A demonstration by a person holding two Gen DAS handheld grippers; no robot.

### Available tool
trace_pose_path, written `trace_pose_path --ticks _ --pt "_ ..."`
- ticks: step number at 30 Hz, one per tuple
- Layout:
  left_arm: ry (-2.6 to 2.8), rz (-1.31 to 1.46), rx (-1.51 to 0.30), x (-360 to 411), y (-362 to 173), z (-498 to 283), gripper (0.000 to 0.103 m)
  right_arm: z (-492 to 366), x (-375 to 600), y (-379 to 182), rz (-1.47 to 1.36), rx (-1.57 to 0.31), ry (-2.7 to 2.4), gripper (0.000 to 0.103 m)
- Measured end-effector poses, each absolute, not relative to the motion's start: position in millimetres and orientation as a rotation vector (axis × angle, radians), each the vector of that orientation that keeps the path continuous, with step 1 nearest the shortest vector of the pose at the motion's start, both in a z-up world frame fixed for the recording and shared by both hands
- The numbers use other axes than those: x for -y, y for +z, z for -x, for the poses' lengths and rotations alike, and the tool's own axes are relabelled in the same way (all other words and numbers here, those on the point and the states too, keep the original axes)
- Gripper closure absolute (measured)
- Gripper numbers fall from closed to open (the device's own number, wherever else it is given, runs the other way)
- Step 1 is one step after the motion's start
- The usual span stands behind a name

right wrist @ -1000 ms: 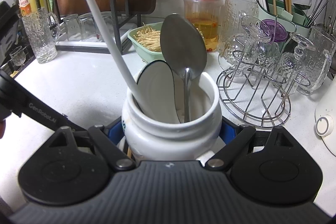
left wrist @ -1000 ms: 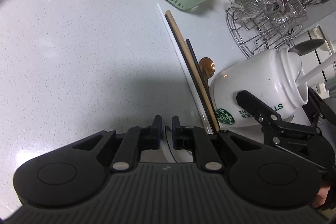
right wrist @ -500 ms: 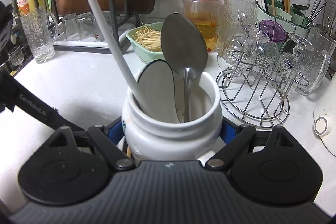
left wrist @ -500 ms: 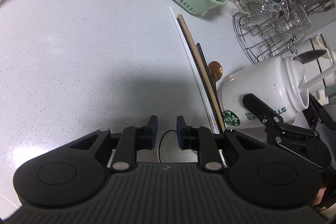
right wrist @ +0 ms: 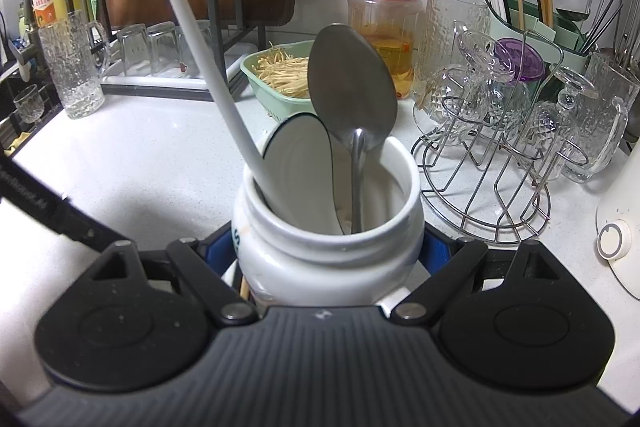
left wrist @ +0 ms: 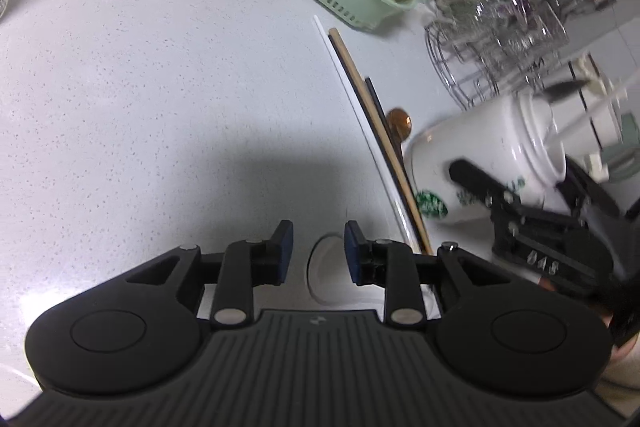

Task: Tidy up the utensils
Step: 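Lift the white ceramic spoon with the left tool up over the mug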

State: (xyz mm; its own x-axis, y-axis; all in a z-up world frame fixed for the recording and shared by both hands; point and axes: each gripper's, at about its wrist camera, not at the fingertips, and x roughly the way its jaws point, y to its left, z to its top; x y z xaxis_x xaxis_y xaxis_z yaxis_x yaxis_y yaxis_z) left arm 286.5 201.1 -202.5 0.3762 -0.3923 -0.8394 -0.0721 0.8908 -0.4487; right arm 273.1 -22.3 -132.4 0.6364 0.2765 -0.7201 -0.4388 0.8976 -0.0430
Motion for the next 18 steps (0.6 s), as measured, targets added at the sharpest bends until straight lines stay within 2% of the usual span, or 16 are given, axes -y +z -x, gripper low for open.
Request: trace_pose_path --ticks 8,12,18 --pt "-0.22 0.332 -1.199 -189 -205 -278 0.073 -273 22 -133 0.224 -0.782 0.412 0.011" --pt "-0.22 0.293 -1.193 -180 -206 -280 0.089 -273 22 -133 0.224 -0.782 0.411 0.011" --pt "-0.18 0.218 -1.17 -170 -197 -284 0.092 -272 23 -133 0.224 -0.784 0.406 0.011"
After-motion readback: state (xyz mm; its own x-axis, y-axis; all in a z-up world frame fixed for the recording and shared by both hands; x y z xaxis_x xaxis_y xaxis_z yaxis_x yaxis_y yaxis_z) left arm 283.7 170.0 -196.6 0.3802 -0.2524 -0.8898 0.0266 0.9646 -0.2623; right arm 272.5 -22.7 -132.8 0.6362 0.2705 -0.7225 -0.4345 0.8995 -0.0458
